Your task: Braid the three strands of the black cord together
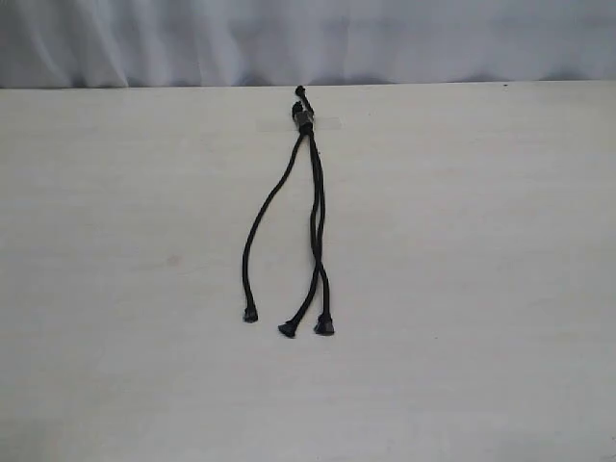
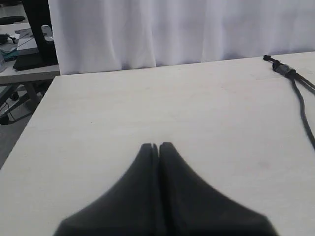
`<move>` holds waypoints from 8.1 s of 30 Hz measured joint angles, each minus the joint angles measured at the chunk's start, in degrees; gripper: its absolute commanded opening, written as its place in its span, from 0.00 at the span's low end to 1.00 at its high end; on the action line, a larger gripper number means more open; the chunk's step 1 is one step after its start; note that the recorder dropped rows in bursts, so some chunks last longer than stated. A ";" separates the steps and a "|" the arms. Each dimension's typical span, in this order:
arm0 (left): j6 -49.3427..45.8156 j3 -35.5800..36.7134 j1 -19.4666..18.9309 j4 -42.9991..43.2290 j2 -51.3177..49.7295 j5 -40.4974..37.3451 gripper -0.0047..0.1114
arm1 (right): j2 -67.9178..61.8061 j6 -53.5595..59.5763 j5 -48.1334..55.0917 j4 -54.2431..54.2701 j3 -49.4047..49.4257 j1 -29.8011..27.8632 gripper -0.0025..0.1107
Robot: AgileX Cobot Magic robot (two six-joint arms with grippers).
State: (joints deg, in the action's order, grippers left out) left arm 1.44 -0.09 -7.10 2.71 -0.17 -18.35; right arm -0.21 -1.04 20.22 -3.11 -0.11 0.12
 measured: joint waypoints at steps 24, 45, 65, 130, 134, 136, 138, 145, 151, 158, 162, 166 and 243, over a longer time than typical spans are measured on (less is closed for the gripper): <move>1.46 0.00 0.00 4.56 0.00 26.63 0.04 | 0.00 0.10 -27.10 0.00 0.00 0.00 0.06; 6.13 -30.77 -0.10 4.12 -31.89 -20.60 0.04 | -41.18 0.47 5.73 15.92 -29.40 0.00 0.06; 1.27 -33.58 6.68 -9.23 -64.79 -22.77 0.04 | -107.25 -1.17 16.43 17.81 -64.79 33.03 0.39; -1.44 -48.08 7.00 -8.98 -78.05 -19.96 0.04 | -126.56 -5.94 24.83 11.34 -87.72 42.16 0.06; -1.86 -48.08 7.00 -8.98 -78.05 -19.96 0.04 | -126.41 -9.99 26.65 5.16 -88.25 42.65 0.06; -2.38 -48.08 7.31 -8.98 -78.08 -19.49 0.04 | -125.43 -11.84 28.99 1.70 -88.64 42.65 0.06; -3.10 -48.08 8.42 -8.98 -78.62 -17.81 0.04 | -123.64 -13.26 30.42 -0.90 -88.89 42.38 0.06; -4.55 -48.42 18.86 -10.62 -86.76 -13.63 0.04 | -121.26 -12.31 36.16 1.28 -89.26 33.34 0.06; -13.74 -48.54 28.23 -21.83 -95.31 -5.37 0.04 | -121.27 -3.97 39.93 10.06 -89.26 24.51 0.06; -22.52 -57.43 33.22 -35.21 -104.12 -9.30 0.28 | -121.27 -1.25 41.79 11.78 -89.26 20.05 0.31; -23.29 -64.65 35.37 -36.26 -108.67 -12.62 0.45 | -121.27 -0.74 43.43 12.75 -90.00 19.68 0.48; -23.70 -67.15 37.33 -35.98 -111.62 -12.74 0.47 | -121.08 -0.06 46.39 15.13 -93.37 16.53 0.48; -4.09 -80.62 31.05 0.29 -121.19 -27.95 0.47 | -117.53 7.63 44.25 24.79 -96.51 11.43 0.42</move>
State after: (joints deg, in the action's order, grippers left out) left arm -2.65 -80.71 23.94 3.00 -121.36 -46.30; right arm -117.74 6.60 64.46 21.68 -96.62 11.55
